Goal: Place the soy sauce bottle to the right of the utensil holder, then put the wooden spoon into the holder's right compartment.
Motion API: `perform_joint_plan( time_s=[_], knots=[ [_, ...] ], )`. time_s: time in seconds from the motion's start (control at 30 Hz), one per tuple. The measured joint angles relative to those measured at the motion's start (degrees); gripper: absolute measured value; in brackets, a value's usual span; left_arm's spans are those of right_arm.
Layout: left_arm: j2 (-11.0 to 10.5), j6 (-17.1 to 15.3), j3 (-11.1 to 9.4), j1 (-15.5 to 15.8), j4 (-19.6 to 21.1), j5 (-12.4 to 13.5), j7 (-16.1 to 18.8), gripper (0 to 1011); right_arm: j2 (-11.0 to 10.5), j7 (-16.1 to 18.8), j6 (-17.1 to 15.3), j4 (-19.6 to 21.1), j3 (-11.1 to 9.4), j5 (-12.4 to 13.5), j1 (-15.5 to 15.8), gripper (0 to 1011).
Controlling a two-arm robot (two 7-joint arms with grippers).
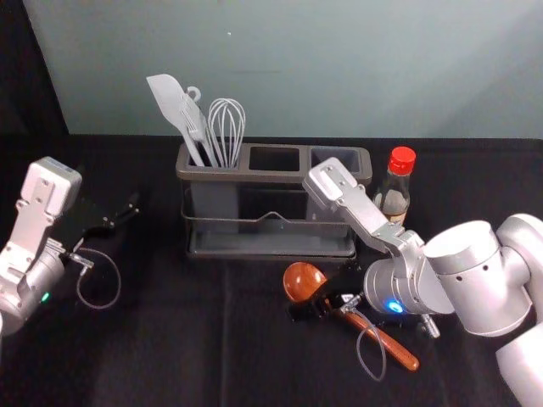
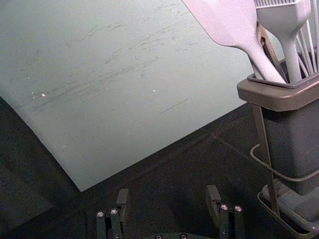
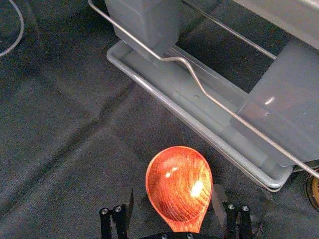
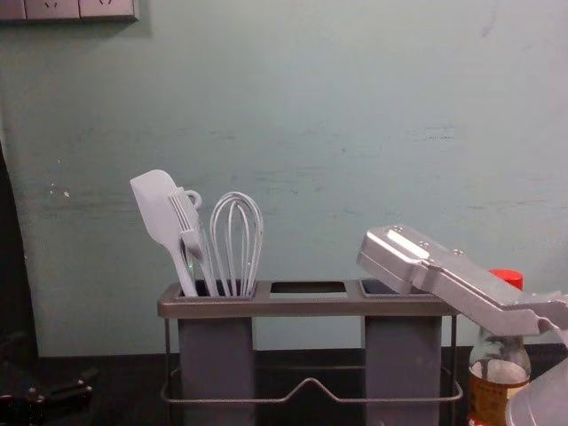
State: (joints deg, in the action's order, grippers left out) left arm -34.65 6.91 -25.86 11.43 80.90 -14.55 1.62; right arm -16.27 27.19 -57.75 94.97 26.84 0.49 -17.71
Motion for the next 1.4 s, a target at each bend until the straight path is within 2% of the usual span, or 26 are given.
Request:
perform_joint_plan(
  time_s=[0.87, 1.4],
  knots=[
    [0.0, 0.0, 0.0, 0.0, 0.0, 0.0, 0.0, 1000, 1.3, 2.1, 4.5, -1.7, -0.8, -3.2, 0.9, 1004],
    [0.0, 0.0, 0.0, 0.0, 0.0, 0.0, 0.0, 1000, 1.9, 2.6, 5.0, -2.4, -1.2, -4.7, 1.2, 1004]
  ],
)
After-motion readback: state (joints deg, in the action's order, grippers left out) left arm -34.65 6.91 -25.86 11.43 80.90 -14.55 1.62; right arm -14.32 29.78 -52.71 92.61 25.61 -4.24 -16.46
